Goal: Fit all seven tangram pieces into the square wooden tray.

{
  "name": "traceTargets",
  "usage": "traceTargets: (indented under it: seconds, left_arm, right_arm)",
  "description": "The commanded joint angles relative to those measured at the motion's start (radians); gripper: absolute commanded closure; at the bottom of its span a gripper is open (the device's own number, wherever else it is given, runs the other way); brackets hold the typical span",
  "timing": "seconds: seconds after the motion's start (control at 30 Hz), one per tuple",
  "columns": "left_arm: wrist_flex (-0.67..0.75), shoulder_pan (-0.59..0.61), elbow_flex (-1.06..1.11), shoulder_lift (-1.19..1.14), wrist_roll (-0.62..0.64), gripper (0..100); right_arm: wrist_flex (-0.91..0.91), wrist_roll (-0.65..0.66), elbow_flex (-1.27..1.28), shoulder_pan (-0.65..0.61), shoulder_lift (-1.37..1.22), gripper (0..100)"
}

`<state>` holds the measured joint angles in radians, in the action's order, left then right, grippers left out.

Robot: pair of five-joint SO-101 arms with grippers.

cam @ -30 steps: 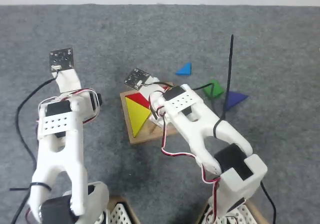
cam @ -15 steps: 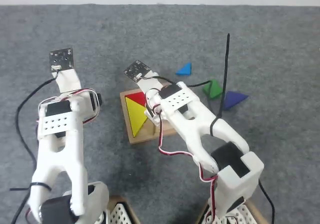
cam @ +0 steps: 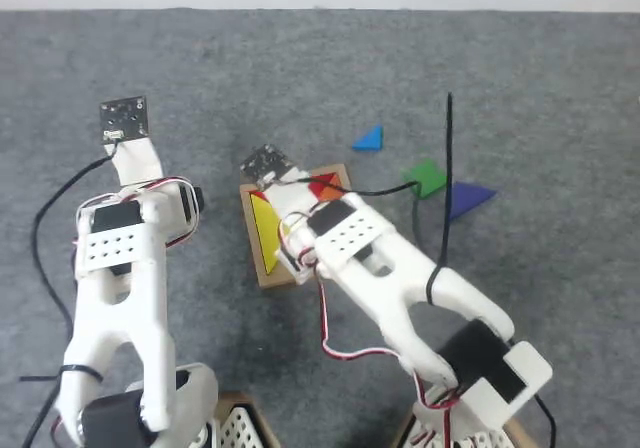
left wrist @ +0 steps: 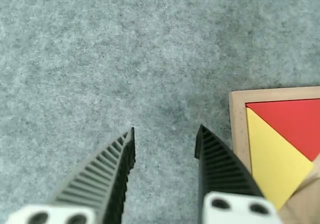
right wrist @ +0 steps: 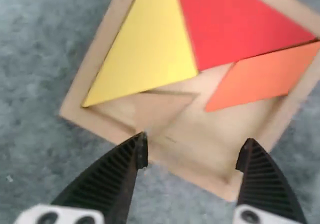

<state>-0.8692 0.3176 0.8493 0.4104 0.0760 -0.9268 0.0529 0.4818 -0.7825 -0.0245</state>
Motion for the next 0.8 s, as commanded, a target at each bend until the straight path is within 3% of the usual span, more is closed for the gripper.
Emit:
traceTargets:
  seconds: [0.0,0.27,0.5,0.77]
  left_arm:
    - [0.005,-0.005,-0.005,0.009,-0.011,80]
    - [0.005,-0.005,-0.005,0.009,-0.011,80]
    - [0.005,-0.002,-0.005,0.009,-0.011,80]
    - [0.005,-0.005,-0.005,0.011,-0.012,80]
  right_arm:
    - [0.004,-0.018,-0.006,-0.042,0.064,70.6]
    - [0.004,-0.009,-0.012,-0.038,-0.012,70.6]
    - [-0.002,-0.009,-0.15,0.062,-0.189,70.6]
    - [0.002,-0.009,-0.233,0.107,-0.203,70.6]
